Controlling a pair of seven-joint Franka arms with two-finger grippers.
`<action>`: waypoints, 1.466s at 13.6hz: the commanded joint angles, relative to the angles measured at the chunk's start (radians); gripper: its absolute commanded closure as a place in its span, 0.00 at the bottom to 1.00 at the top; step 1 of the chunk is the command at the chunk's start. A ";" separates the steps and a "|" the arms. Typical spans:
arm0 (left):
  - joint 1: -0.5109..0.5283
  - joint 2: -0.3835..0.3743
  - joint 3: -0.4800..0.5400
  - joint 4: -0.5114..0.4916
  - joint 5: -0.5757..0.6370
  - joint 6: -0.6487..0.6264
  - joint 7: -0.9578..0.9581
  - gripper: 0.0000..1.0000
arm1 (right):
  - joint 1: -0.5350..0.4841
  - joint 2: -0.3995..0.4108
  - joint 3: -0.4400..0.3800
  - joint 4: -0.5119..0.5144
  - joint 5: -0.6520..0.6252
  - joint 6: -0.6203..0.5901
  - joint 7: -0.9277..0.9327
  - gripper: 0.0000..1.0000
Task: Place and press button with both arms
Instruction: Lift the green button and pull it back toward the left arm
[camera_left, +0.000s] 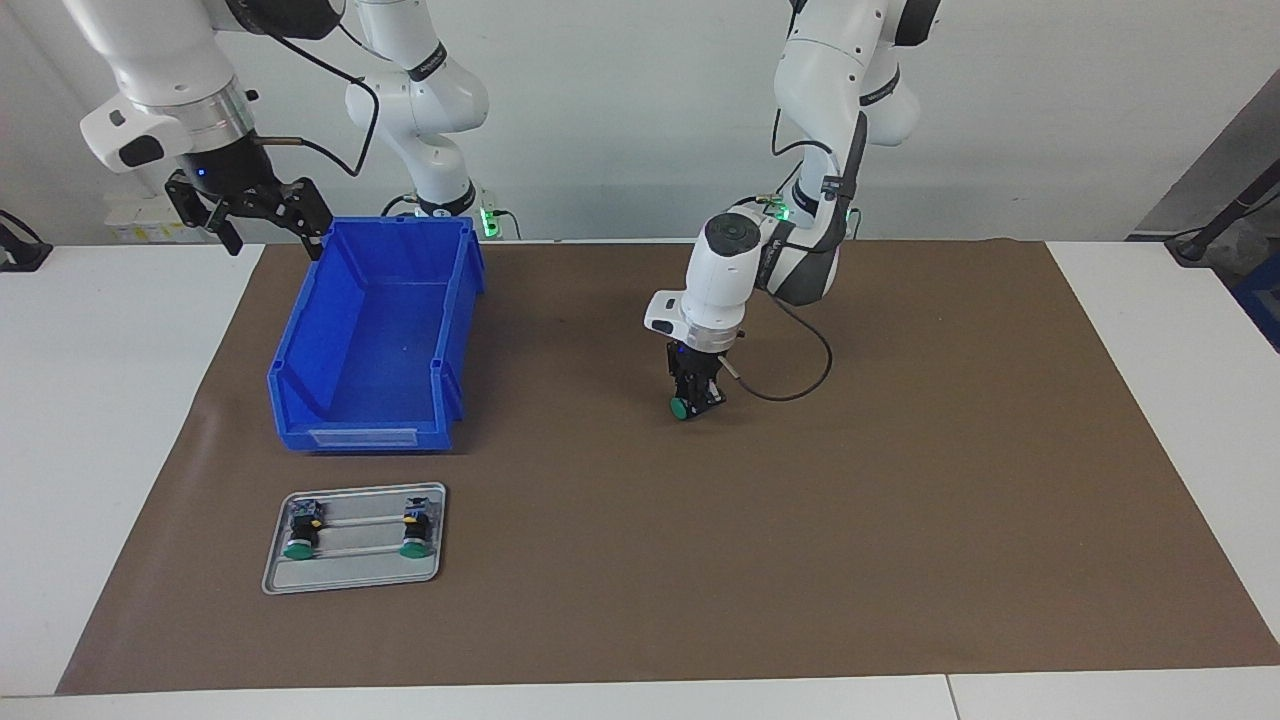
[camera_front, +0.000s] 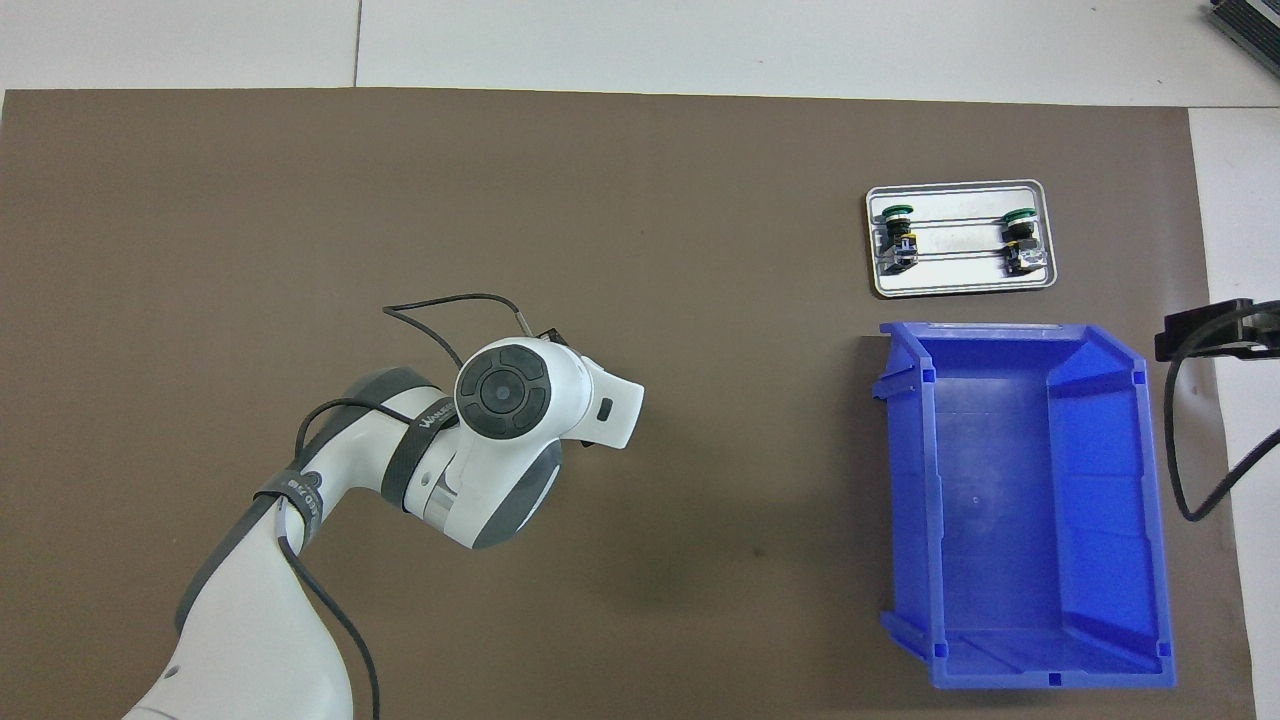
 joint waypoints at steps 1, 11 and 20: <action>0.023 -0.043 -0.006 0.000 0.011 -0.035 -0.031 0.91 | -0.009 -0.020 0.008 -0.023 0.016 0.011 -0.005 0.00; 0.165 -0.171 -0.012 -0.008 -0.053 -0.084 -0.020 0.79 | -0.009 -0.020 0.008 -0.023 0.014 0.011 -0.005 0.00; 0.211 -0.245 -0.010 -0.025 -0.180 -0.081 -0.013 0.96 | -0.009 -0.022 0.008 -0.023 0.016 0.011 -0.005 0.00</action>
